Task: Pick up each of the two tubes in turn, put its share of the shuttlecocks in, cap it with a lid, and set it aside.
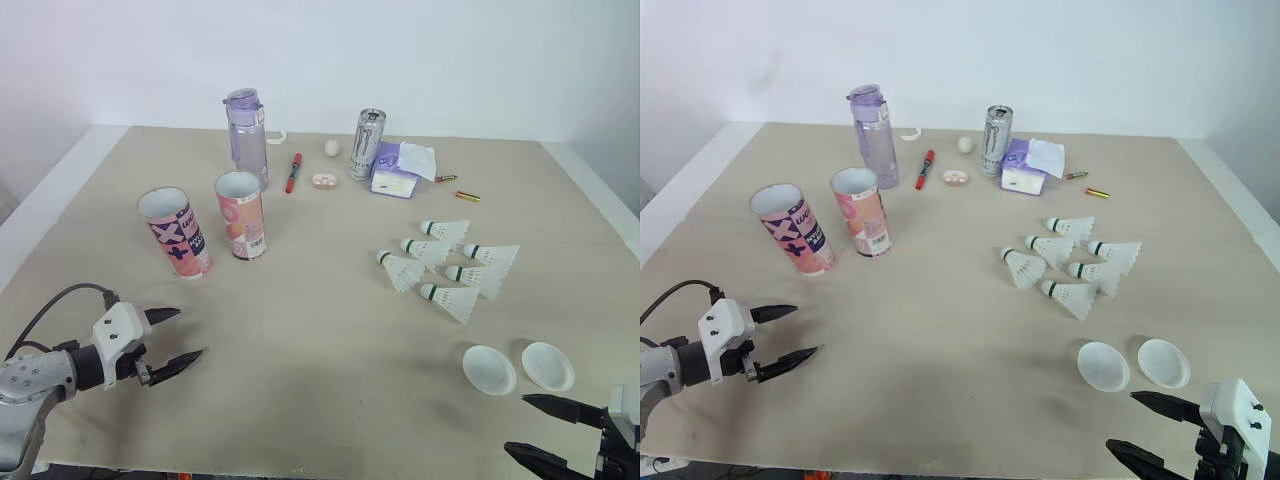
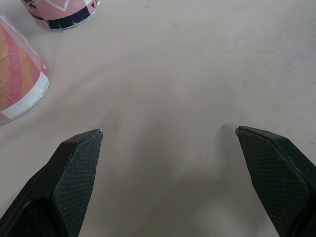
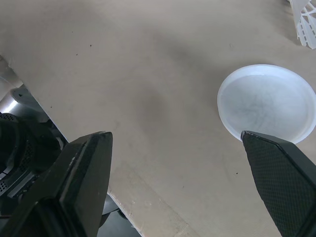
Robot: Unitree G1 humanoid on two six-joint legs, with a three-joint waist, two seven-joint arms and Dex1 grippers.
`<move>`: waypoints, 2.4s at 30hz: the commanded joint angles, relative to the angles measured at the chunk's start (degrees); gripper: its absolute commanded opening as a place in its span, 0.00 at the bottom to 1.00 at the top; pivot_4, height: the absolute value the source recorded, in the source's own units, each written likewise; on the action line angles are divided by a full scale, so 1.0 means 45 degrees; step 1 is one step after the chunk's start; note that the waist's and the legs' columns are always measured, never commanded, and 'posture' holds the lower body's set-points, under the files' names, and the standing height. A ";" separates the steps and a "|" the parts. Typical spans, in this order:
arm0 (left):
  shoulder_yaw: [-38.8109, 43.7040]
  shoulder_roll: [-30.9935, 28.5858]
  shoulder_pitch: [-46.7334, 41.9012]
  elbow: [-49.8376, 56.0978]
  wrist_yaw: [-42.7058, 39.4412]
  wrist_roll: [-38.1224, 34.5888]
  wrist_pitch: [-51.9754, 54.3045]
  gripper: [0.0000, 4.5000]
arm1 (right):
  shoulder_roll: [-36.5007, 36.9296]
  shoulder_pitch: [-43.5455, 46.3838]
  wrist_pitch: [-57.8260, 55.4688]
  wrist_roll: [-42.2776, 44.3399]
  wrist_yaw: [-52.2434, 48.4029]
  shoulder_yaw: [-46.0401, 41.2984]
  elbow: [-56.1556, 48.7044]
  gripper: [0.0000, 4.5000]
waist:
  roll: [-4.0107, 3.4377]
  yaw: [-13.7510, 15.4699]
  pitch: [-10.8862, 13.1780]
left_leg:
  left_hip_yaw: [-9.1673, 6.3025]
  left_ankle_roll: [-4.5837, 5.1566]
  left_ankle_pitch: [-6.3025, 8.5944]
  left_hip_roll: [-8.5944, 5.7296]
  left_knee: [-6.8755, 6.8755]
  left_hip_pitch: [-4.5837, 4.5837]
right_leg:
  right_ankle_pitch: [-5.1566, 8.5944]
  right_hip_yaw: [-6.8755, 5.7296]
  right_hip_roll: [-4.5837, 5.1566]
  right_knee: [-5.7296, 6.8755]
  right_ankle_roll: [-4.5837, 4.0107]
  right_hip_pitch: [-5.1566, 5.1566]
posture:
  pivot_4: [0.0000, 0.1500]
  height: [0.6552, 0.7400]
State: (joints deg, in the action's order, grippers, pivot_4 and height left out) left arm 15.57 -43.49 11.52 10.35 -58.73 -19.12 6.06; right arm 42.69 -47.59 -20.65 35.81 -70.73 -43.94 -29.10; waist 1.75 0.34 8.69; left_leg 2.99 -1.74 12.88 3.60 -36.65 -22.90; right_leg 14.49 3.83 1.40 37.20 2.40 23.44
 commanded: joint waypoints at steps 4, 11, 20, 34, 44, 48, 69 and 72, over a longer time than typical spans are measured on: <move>0.0283 -0.0169 0.0055 0.0256 -0.0365 -0.0531 -0.0100 1.00 | 0.0074 0.0245 0.0240 0.0040 -0.0163 -0.0107 0.0180 0.99 | 0.0000 0.0000 0.0000 | 0.0000 0.0000 0.0000 0.0001 0.0000 0.0000 | 0.0000 0.0000 -0.0001 0.0000 0.0000 0.0000 | 1.00 1.00; 0.0278 -0.0201 0.0070 0.0251 -0.0472 -0.0596 -0.0173 1.00 | -0.0043 0.0386 0.0381 -0.0049 -0.0197 0.0086 0.0322 0.99 | 0.0000 0.0000 0.0000 | 0.0000 0.0000 0.0000 0.0000 0.0000 0.0000 | 0.0000 -0.0001 0.0000 0.0000 0.0000 -0.0001 | 1.00 1.00; 0.0235 -0.0133 -0.0070 0.0264 -0.0548 -0.0768 -0.0055 1.00 | -0.0008 0.0665 0.0591 -0.0039 -0.0205 0.0193 0.0547 0.99 | 0.0000 0.0000 0.0000 | 0.0000 0.0000 0.0000 0.0001 0.0000 0.0000 | 0.0000 -0.0002 -0.0001 0.0000 0.0000 -0.0001 | 1.00 1.00; 0.0072 0.2051 0.0566 0.2808 0.2729 -0.0908 0.1048 1.00 | 0.1087 1.0796 -0.2347 0.1699 0.2845 0.6297 -0.0158 0.99 | 0.0045 -0.0356 0.0029 | -0.0005 0.0010 -0.0008 0.0003 -0.0019 0.0012 | -0.0050 0.0026 -0.0035 0.0002 -0.0001 -0.0013 | 1.00 1.00; 0.0322 0.4390 0.1527 0.4852 0.6972 -0.0299 0.2366 1.00 | -0.2300 1.7076 0.0500 -0.1607 0.1226 1.1070 0.6364 0.99 | 0.0074 -0.0359 0.0044 | -0.0010 0.0014 -0.0006 -0.0016 -0.0027 -0.0027 | -0.0123 0.0041 -0.0034 0.0002 0.0009 0.0002 | 1.00 1.00; 0.0416 0.5688 0.1623 0.5285 0.8697 -0.0264 0.2760 1.00 | -0.3021 1.7783 0.1637 -0.2394 0.0698 1.1652 0.8051 0.99 | 0.0078 -0.0336 0.0043 | -0.0010 0.0020 0.0000 -0.0013 -0.0029 -0.0032 | -0.0123 0.0038 -0.0032 -0.0003 0.0007 0.0000 | 1.00 1.00; 0.0288 0.6281 -0.2016 0.2243 1.1172 0.0413 0.3413 1.00 | -0.3737 1.8495 0.2736 -0.3359 0.0477 1.1506 0.9502 0.99 | 0.0072 -0.0353 0.0044 | -0.0018 0.0020 -0.0002 -0.0001 -0.0141 -0.0052 | -0.0196 0.0047 -0.0064 0.0024 0.0023 -0.0009 | 1.00 1.00; 0.0253 0.5958 -0.2462 0.1584 1.0886 0.0421 0.3315 1.00 | -0.3687 1.8524 0.2677 -0.3465 0.0648 1.1492 0.9509 0.99 | 0.0072 -0.0356 0.0044 | -0.0017 0.0020 -0.0002 0.0000 -0.0142 -0.0053 | -0.0199 0.0047 -0.0066 0.0024 0.0022 -0.0008 | 1.00 1.00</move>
State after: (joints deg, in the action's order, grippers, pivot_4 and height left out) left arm 15.88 -15.74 1.35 17.74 -9.13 -17.82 22.37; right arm 25.97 34.43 -8.79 20.10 -68.24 9.56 14.76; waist 2.07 -1.26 8.89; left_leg 2.91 -1.65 12.87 3.60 -37.28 -23.15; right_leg 13.59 4.04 1.10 37.30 2.50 23.41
